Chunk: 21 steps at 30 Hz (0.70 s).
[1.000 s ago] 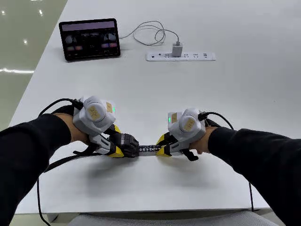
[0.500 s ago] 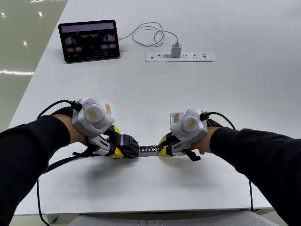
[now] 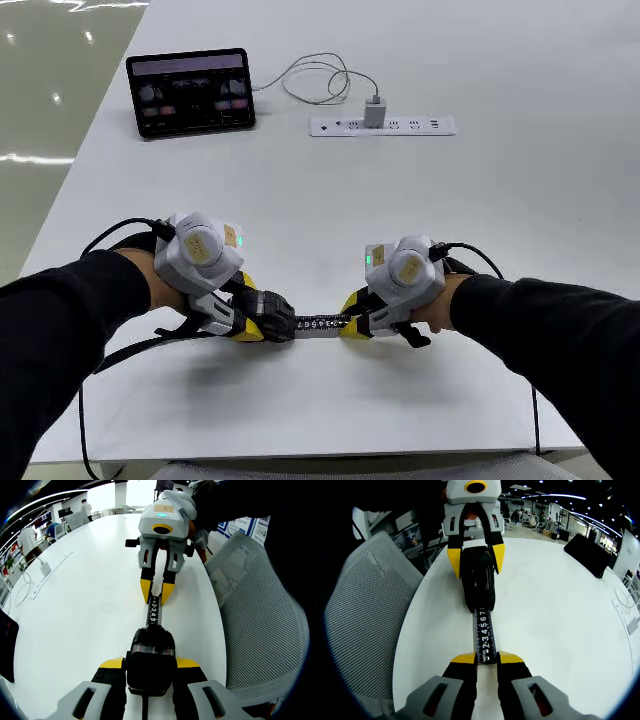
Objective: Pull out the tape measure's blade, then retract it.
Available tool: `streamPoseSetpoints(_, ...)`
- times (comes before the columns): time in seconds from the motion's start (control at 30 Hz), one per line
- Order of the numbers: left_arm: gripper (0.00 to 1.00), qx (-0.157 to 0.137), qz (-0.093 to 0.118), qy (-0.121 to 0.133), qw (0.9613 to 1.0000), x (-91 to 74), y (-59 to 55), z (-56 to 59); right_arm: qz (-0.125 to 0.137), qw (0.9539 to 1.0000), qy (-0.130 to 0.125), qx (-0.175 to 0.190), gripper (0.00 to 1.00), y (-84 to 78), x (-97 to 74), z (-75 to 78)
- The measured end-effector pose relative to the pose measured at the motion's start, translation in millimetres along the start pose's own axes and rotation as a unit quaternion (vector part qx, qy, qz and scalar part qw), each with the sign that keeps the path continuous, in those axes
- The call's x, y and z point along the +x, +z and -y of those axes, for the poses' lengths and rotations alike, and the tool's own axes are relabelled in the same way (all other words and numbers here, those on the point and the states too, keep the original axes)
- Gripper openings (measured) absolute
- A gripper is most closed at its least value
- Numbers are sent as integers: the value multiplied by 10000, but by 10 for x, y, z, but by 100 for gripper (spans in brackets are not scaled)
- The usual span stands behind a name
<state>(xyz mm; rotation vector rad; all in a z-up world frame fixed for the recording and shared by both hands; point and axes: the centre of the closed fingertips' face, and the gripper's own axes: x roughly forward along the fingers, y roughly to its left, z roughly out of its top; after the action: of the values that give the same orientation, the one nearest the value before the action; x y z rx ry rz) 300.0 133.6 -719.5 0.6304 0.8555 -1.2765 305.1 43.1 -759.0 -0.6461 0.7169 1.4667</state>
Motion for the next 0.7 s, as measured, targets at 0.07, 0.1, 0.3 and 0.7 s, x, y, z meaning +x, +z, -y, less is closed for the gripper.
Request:
streamPoseSetpoints(0.07,31,1,7,0,10000,1,1,0,-13,10000,2,-12,10,-4,-3,-2)
streamPoseSetpoints(0.1,31,1,6,2,10000,2,1,0,-19,10000,1,-13,10,-8,-5,-2)
streamPoseSetpoints(0.3,31,8,2,-11,10000,10,-7,-13,-29,10000,-6,1,10,-29,-15,-9)
streamPoseSetpoints(0.7,31,7,18,-24,10000,22,-6,-14,-49,9999,-29,84,10,-98,-72,8)
